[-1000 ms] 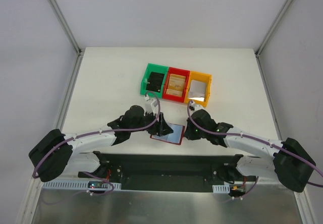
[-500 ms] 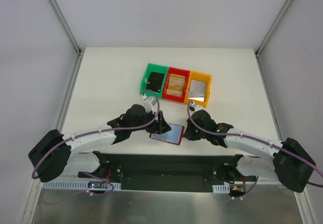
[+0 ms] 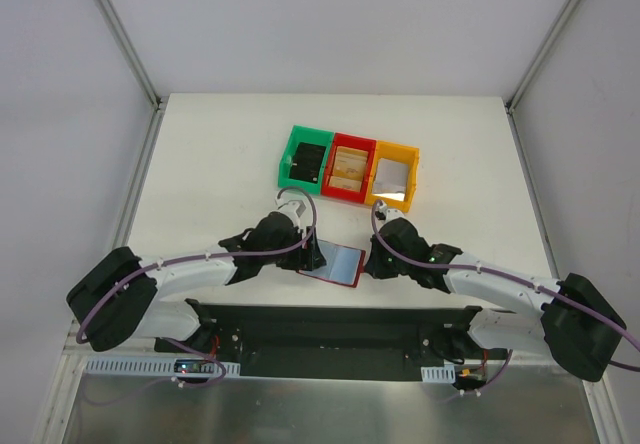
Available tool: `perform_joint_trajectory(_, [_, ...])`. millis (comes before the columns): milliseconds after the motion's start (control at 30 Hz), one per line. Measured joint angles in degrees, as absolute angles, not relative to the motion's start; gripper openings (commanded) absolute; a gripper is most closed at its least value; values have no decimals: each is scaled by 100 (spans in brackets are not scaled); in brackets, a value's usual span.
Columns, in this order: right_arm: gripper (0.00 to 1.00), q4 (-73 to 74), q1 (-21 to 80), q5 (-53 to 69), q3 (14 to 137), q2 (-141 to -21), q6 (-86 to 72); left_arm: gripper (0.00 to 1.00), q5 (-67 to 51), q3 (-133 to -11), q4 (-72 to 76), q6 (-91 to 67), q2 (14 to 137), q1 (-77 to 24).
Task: Take the credit cards out of the card holder
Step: Remove the credit card from the card holder.
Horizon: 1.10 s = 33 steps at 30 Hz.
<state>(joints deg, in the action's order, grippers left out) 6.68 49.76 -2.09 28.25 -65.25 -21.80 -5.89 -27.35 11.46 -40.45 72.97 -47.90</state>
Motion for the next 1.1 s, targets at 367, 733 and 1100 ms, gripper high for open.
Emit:
perform_joint_trajectory(367, [0, 668, 4976, -207, 2825, -6525, -2180, 66, -545, -2735, 1037, -4045, 7400, -4790])
perform_joint_trajectory(733, [0, 668, 4976, -207, 2825, -6525, -2182, 67, -449, -2655, 1127, -4047, 6936, -4790])
perform_joint_trajectory(1100, [0, 661, 4976, -204, 2825, -6525, -2180, 65, -587, -2652, 1173, -4042, 7168, -4790])
